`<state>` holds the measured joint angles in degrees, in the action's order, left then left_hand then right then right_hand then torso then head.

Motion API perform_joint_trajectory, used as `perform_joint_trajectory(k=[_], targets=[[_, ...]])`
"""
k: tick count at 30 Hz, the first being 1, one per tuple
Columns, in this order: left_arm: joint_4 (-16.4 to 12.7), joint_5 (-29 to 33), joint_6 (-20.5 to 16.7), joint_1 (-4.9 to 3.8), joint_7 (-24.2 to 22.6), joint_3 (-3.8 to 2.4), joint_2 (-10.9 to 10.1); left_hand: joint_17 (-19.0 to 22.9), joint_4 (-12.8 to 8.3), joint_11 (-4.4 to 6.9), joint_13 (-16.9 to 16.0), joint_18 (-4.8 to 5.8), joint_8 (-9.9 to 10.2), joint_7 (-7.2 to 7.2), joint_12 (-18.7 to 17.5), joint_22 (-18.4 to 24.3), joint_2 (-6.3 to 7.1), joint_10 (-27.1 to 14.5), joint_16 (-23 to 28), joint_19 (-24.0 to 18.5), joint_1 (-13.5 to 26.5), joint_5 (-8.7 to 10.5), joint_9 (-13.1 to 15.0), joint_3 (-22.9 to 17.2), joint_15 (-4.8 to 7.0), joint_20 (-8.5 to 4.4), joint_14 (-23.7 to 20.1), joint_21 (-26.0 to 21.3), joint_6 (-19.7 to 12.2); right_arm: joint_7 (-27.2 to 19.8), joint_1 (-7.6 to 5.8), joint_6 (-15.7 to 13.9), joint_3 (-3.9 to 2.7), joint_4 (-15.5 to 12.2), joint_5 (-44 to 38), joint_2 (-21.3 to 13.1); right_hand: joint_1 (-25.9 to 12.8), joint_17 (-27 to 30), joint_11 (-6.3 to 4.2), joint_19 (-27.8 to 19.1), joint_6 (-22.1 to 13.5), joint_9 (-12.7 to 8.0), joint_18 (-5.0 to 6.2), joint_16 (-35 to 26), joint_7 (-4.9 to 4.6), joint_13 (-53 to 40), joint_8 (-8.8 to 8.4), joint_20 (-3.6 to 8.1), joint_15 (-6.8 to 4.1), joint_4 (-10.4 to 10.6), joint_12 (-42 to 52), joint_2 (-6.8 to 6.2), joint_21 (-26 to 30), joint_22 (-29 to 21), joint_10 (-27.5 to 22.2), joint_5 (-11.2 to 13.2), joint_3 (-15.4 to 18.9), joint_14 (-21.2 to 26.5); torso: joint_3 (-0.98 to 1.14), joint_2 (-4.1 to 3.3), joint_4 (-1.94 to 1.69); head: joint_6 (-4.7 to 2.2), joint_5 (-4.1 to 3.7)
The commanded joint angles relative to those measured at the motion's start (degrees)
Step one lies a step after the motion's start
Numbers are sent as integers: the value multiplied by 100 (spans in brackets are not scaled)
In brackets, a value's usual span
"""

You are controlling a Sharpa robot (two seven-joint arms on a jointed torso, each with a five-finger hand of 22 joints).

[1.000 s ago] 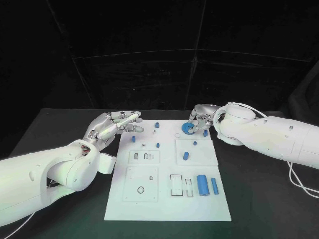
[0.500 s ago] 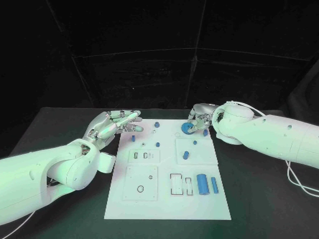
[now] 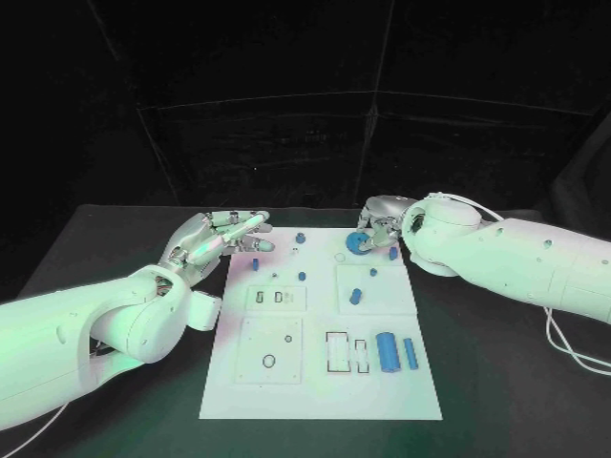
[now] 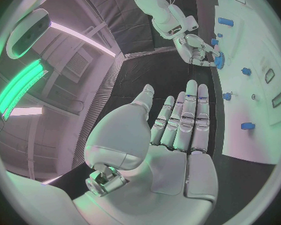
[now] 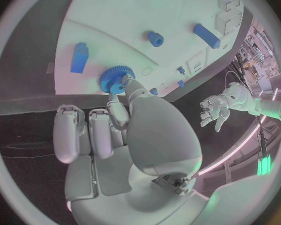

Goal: Assemble the parts on the task board

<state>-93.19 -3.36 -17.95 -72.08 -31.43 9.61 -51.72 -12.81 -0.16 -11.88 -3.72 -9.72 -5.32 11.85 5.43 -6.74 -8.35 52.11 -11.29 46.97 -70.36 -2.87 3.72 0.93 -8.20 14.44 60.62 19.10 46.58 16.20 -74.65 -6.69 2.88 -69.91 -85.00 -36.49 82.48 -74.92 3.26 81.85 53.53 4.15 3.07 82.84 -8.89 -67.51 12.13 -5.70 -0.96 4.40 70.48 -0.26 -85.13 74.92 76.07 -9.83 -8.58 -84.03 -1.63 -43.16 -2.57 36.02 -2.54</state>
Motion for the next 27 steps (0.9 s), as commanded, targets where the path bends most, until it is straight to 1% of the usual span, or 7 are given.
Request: perform_joint_trajectory(k=[1,5,13,16,19,23,27], targets=[[-6,0,74,-9,14,-6,-1,-5,-5,4,0,-75,23,320,-10,6,-61,-3,36,10,-13,-11,8,-36,-32,39,-19,-27,32,25,1,-336,3,-49,-251,0,24,-145,-58,2,252,47,-32,0,126,-5,85,53,-43,-23,9,111,-42,204,-2,-27,-80,-319,-4,1,-2,1,2],[-6,0,78,-9,26,-6,-8,-5,-5,4,0,-75,23,320,-10,6,-61,-3,36,10,-13,-11,8,-36,-32,39,-19,-27,32,-37,7,-604,3,-196,-336,-27,-39,-140,-75,9,306,34,-35,-6,143,11,78,73,-59,-44,-17,99,-46,216,1,-70,-179,-319,-1,2,-2,8,13],[-8,0,72,-9,41,-6,-21,-7,-5,4,0,-75,23,320,-10,8,-69,-3,42,10,-14,-11,8,-39,-32,40,-21,-29,35,-93,11,-921,3,-527,-415,-40,-246,-131,-65,7,281,-8,-36,-19,126,32,-27,79,-55,-16,-56,0,-45,216,5,-78,-271,-318,-4,2,-15,-12,37],[-10,0,70,-9,45,-6,-25,-8,-5,4,0,-75,23,320,-10,9,-71,-3,43,9,-14,-11,8,-40,-33,40,-22,-30,36,-97,11,-983,2,-592,-454,15,-302,-127,-58,9,266,-18,-37,-22,118,38,-63,77,-51,-6,-67,-28,-45,219,5,-75,-293,-318,-1,1,-11,-16,50],[-9,0,70,-9,48,-6,-24,-8,-5,4,0,-75,24,320,-9,9,-72,-3,44,9,-15,-11,8,-40,-33,40,-22,-30,36,-104,11,-993,2,-599,-494,131,-328,-127,-55,7,260,-22,-36,-23,114,46,-82,75,-48,-3,-78,-42,-44,217,1,-72,-308,-318,-3,-3,-10,-26,53],[-9,0,74,-9,50,-6,-23,-8,-5,4,0,-75,24,320,-9,9,-72,-3,44,9,-15,-11,8,-40,-33,40,-22,-30,36,-119,15,-965,4,-545,-517,304,-347,-127,-52,5,254,-25,-35,-24,109,52,-98,73,-46,0,-86,-49,-43,213,-2,-69,-320,-318,-7,-3,-11,-17,59],[-7,0,74,-9,51,-6,-21,-8,-5,4,0,-75,24,320,-9,9,-72,-3,44,9,-15,-11,8,-40,-33,40,-22,-30,36,-142,46,-945,6,-460,-553,511,-355,-125,-50,6,251,-26,-36,-26,108,54,-105,72,-45,1,-89,-50,-44,216,-3,-69,-329,-318,-3,-3,-4,-12,80]])
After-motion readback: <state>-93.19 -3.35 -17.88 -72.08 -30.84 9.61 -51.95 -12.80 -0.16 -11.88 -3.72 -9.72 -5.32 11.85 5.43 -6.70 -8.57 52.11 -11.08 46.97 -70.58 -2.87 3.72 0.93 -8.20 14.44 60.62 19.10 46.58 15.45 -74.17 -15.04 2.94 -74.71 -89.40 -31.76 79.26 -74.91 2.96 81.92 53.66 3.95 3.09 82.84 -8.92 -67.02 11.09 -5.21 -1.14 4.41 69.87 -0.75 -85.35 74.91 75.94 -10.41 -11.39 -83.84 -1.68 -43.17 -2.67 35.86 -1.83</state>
